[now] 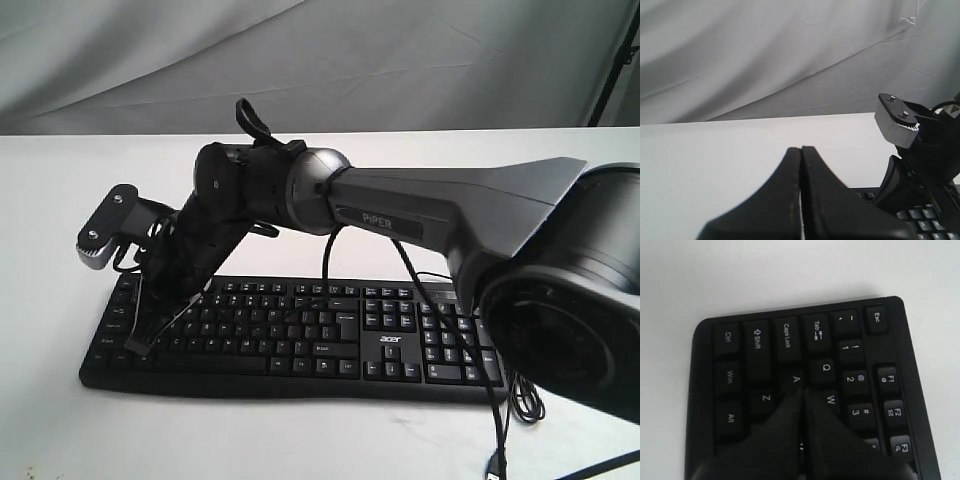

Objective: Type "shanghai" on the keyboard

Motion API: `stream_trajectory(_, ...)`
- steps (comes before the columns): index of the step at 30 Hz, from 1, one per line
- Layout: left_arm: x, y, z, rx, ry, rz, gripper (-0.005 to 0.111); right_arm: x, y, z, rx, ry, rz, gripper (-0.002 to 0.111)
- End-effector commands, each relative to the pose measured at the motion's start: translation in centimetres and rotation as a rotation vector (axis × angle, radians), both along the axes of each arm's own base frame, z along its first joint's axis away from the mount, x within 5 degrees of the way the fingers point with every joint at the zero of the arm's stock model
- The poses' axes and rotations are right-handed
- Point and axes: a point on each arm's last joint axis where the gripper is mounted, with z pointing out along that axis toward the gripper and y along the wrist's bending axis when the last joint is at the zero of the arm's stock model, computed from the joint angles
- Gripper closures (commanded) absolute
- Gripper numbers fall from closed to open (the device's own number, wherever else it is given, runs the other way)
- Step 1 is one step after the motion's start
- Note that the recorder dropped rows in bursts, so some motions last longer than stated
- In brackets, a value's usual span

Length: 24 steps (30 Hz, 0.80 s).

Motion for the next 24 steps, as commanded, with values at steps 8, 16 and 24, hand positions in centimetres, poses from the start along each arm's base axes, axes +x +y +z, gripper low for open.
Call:
stream_trajectory(8, -0.01, -0.04, 0.01, -0.002, -0.007, -0.006, 0.107, 0.20, 0.40, -0.44, 0.035, 0.002, -0.015, 0.108)
stream_trajectory(16, -0.01, -0.04, 0.01, -0.002, -0.007, -0.006, 0.107, 0.18, 0.46, -0.99, 0.032, 0.016, -0.021, 0.108)
stream_trajectory(24, -0.01, -0.04, 0.01, -0.002, -0.007, -0.006, 0.107, 0.15, 0.43, -1.14, 0.027, 0.020, -0.019, 0.108)
